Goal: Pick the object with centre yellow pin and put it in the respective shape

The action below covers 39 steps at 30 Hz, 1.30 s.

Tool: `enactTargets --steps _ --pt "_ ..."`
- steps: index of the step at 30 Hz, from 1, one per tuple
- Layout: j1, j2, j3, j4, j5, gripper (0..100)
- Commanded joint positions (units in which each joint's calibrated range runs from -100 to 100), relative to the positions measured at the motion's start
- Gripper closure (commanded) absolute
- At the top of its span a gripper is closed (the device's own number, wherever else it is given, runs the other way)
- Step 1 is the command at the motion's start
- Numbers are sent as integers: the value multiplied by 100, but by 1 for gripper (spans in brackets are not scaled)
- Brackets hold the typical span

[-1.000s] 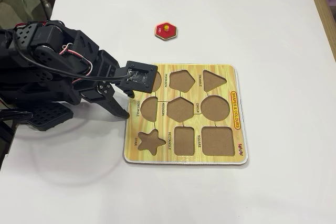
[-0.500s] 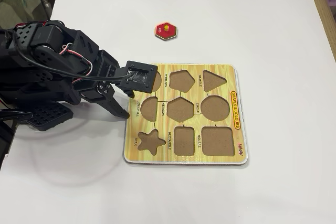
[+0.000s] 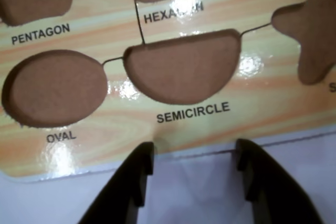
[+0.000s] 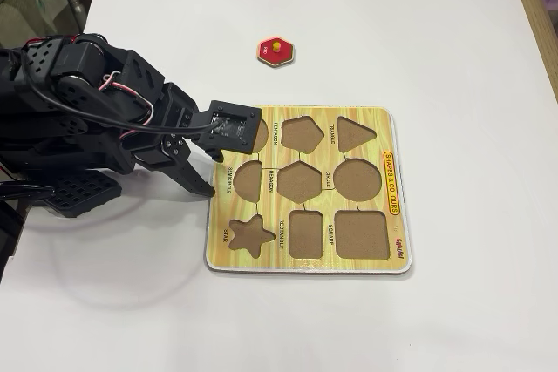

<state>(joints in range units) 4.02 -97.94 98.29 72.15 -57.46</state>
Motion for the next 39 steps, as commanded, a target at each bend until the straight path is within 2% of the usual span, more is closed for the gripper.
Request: enactTargets --steps 1,21,36,39 --pt "27 -5 36 261 35 81" --pt "18 296 -360 227 -23 82" --pt "-41 4271 -4101 322 45 82" --pt "-402 5032 -4838 322 45 82"
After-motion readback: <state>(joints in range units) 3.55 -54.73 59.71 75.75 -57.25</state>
